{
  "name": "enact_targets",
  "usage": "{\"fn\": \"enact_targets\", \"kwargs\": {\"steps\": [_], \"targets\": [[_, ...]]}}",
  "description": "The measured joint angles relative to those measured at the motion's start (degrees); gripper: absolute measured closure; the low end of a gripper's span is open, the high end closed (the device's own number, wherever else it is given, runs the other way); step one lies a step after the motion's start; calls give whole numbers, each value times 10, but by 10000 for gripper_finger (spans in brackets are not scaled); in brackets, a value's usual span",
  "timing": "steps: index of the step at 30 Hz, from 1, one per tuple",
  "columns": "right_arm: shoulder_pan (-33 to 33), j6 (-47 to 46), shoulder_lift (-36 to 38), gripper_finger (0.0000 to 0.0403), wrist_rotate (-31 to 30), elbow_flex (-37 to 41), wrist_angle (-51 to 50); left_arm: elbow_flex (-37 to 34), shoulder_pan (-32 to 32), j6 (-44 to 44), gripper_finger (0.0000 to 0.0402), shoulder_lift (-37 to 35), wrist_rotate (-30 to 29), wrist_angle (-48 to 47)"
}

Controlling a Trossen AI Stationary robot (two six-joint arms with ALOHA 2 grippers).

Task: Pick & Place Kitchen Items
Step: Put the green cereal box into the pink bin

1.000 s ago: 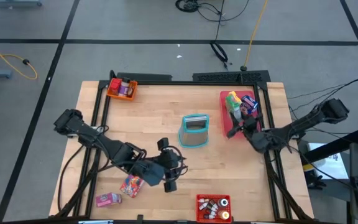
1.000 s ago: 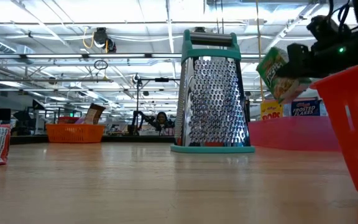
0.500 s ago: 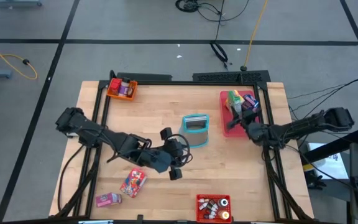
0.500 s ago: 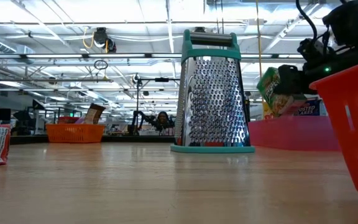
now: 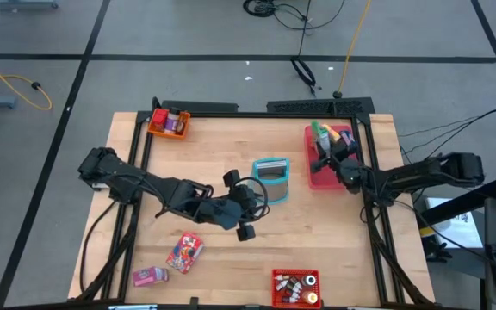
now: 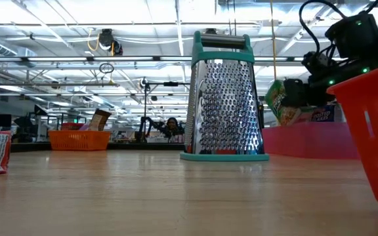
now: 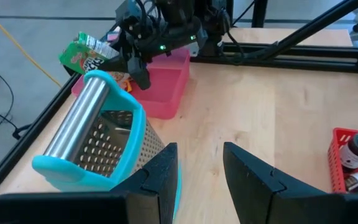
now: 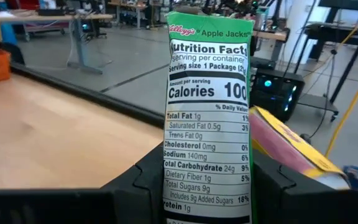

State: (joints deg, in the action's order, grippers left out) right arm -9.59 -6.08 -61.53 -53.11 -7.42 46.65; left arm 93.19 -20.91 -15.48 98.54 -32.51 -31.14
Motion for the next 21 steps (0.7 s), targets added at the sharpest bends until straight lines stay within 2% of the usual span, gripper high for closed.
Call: {"fn": "enact_targets", "kwargs": {"steps": [8, 11, 21], "targets": [[-27, 65, -72, 267, 22, 0, 134, 0, -1, 1, 275, 0, 1, -4], [-41, 58, -99, 267, 42, 0, 153, 0, -1, 1, 275, 0, 1, -4], [-58, 70, -162, 267, 39, 0, 235, 0, -1, 3, 275, 0, 1, -4]]}}
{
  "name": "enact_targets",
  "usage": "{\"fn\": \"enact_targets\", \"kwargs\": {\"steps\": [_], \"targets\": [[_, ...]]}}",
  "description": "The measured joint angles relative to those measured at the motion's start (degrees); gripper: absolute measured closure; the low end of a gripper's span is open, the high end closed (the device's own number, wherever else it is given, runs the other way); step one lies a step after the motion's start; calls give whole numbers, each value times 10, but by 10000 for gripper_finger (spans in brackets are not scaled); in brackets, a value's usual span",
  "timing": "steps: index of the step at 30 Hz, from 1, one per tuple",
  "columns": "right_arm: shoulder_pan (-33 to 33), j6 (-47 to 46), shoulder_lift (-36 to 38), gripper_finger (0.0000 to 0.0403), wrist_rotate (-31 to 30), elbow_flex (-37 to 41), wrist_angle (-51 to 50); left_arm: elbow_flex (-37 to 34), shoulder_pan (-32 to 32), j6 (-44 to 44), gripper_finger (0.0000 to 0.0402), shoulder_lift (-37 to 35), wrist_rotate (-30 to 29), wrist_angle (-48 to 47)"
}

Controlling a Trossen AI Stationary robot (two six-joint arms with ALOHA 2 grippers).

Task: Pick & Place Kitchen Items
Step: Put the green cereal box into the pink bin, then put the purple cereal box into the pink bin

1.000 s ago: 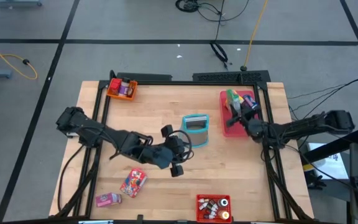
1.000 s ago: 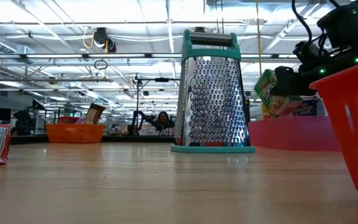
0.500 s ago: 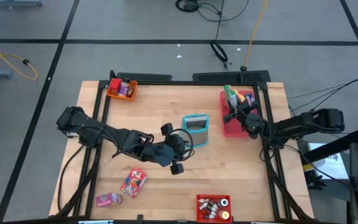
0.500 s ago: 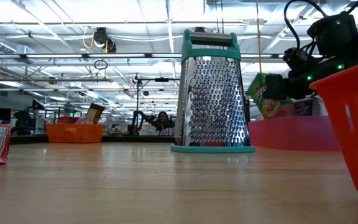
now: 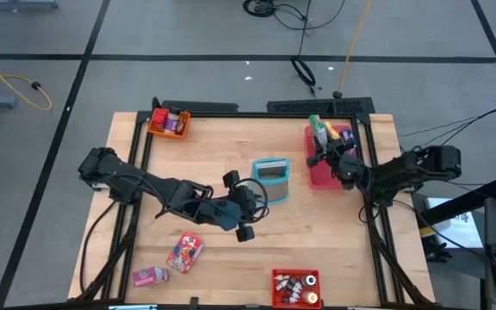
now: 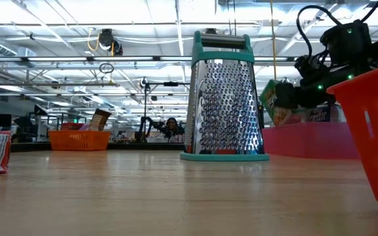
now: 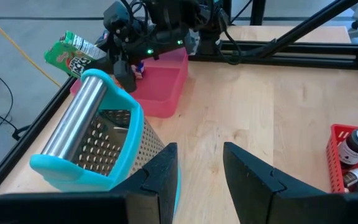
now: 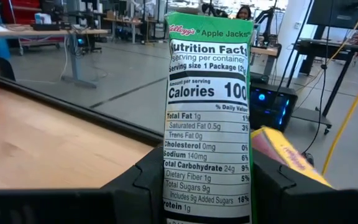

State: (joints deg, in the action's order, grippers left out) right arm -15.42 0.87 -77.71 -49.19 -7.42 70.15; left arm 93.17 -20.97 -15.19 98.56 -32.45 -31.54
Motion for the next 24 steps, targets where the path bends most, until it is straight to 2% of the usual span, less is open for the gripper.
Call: {"fn": "enact_targets", "kwargs": {"steps": [6, 12, 24], "targets": [[-17, -2, -18, 251, 5, -3, 11, 0, 0, 0, 275, 0, 0, 0], [-43, -15, -19, 212, 88, -4, 15, 0, 0, 0, 275, 0, 0, 0], [-60, -16, -19, 206, 90, -4, 16, 0, 0, 0, 275, 0, 0, 0]]}}
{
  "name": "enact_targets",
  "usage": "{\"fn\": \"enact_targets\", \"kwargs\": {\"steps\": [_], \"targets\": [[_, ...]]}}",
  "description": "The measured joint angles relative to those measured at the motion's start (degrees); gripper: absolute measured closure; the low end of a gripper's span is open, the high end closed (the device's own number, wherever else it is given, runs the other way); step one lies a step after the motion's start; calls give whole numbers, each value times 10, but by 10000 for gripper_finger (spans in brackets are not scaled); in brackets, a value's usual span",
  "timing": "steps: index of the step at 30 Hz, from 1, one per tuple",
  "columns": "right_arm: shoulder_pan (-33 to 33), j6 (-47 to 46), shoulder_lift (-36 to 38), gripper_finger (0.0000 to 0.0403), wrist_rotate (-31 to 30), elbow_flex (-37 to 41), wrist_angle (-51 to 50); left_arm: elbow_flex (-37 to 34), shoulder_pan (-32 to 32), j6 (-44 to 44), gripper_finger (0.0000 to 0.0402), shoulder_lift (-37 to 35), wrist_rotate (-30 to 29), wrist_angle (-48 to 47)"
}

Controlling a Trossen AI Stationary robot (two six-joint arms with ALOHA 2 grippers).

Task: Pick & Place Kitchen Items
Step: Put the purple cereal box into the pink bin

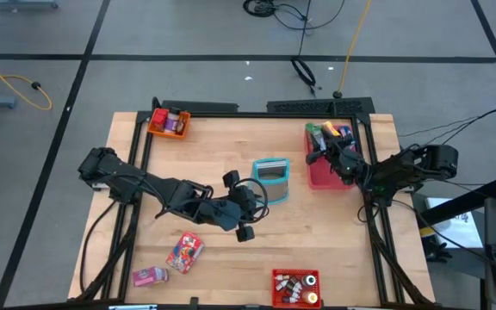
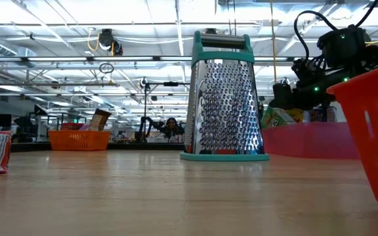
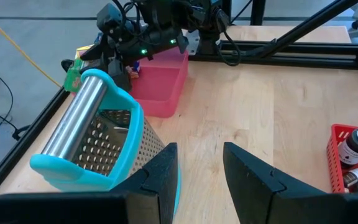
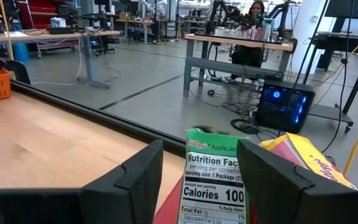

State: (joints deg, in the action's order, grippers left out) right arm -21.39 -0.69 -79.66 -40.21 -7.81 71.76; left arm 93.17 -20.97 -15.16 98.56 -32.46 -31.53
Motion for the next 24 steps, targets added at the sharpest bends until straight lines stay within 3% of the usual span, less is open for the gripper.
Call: {"fn": "enact_targets", "kwargs": {"steps": [10, 24], "targets": [[46, 62, 44, 210, -1, 1, 25, 0, -2, -13, 275, 0, 0, -36], [212, 92, 157, 217, -2, 1, 25, 0, -48, -233, 275, 0, 0, -207]]}}
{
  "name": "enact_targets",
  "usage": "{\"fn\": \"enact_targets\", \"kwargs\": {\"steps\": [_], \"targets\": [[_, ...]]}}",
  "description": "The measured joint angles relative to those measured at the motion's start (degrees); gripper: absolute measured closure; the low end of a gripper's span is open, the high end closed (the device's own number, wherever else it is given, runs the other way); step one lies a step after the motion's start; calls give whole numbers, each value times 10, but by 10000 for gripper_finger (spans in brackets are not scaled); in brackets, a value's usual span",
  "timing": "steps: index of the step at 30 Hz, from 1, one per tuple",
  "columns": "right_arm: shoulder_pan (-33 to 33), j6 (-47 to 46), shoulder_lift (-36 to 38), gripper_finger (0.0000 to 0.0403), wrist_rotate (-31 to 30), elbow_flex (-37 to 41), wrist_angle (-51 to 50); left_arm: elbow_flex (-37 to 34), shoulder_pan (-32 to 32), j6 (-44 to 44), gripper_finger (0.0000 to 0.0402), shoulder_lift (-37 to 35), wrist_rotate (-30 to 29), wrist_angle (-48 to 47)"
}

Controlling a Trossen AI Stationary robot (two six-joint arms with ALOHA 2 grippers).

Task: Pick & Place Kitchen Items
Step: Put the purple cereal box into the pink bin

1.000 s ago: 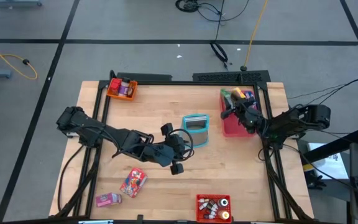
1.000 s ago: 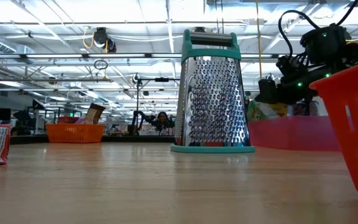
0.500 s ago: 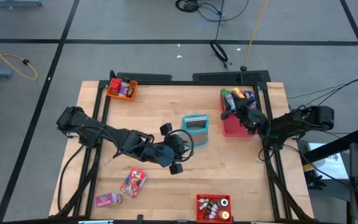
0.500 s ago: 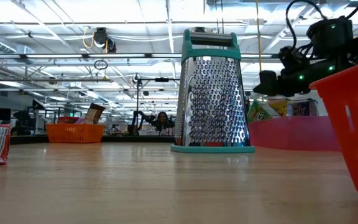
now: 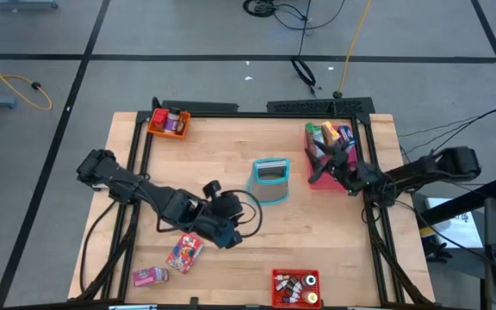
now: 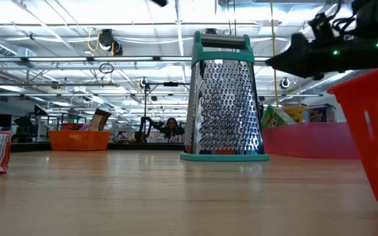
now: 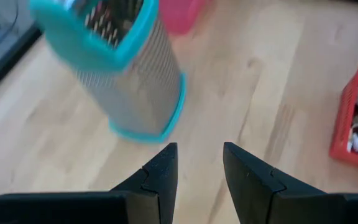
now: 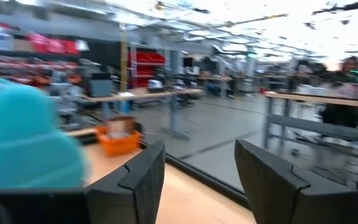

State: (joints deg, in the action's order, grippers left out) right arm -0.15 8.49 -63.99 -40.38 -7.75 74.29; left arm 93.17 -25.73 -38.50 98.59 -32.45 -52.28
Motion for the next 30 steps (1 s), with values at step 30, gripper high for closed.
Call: {"fn": "enact_targets", "kwargs": {"steps": [30], "targets": [[323, -34, 37, 232, 2, -176, -302, 0, -273, -343, 275, 0, 158, -286]]}}
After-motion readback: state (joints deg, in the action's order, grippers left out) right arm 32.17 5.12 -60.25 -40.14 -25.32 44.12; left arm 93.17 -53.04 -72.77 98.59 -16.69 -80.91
